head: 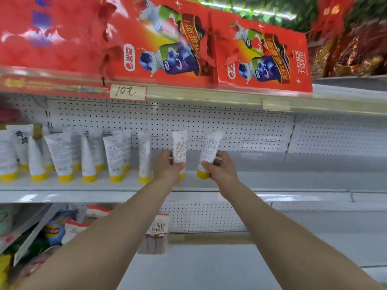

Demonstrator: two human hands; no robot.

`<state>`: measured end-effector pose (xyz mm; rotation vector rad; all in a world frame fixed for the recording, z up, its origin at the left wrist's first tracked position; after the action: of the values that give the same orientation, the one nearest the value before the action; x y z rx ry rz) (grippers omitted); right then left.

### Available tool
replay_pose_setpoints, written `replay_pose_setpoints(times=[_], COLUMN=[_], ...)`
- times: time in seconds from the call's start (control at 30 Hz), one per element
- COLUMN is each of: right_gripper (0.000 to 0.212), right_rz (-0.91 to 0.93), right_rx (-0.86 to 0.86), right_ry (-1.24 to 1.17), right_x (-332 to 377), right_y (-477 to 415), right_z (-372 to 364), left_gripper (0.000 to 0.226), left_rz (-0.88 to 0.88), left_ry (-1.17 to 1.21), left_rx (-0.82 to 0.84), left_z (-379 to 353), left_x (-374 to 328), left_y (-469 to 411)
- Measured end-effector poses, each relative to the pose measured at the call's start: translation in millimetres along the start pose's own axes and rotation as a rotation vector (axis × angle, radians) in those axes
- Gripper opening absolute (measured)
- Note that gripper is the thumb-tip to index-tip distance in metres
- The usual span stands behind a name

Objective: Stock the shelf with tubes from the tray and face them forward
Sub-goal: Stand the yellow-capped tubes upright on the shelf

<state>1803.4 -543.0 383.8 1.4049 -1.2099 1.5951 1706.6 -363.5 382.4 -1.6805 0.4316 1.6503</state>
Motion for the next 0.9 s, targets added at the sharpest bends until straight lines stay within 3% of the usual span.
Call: replay_pose_setpoints(times=[0.43,0.9], right_gripper=[0.039,0.041], right_rz=[0.007,-0.005], right_rx=[0.091,0.081], right_ry=[0.117,0.179], right_x=[-50,-64], right_y=[-83,-100], right_z=[-36,-54], left_gripper=[0.027,0.034], left_rz=[-0.02,-0.016], left_ry=[-0.177,-0.208], left_rx=[-0.193,-0.204], left_z=[-3,0], left_x=[43,52], left_y=[-60,-72])
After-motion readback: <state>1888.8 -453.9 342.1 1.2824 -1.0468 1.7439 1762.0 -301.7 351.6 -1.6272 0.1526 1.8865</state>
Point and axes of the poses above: each hand's wrist, its own y-axis away from the middle knuckle, its own z-axis out of the back of the hand, x = y × z, the point moved 10 cm from there along -y, towards the middle knuckle, and after that the axes turned 2 degrees about -z, right-handed, at the moved point
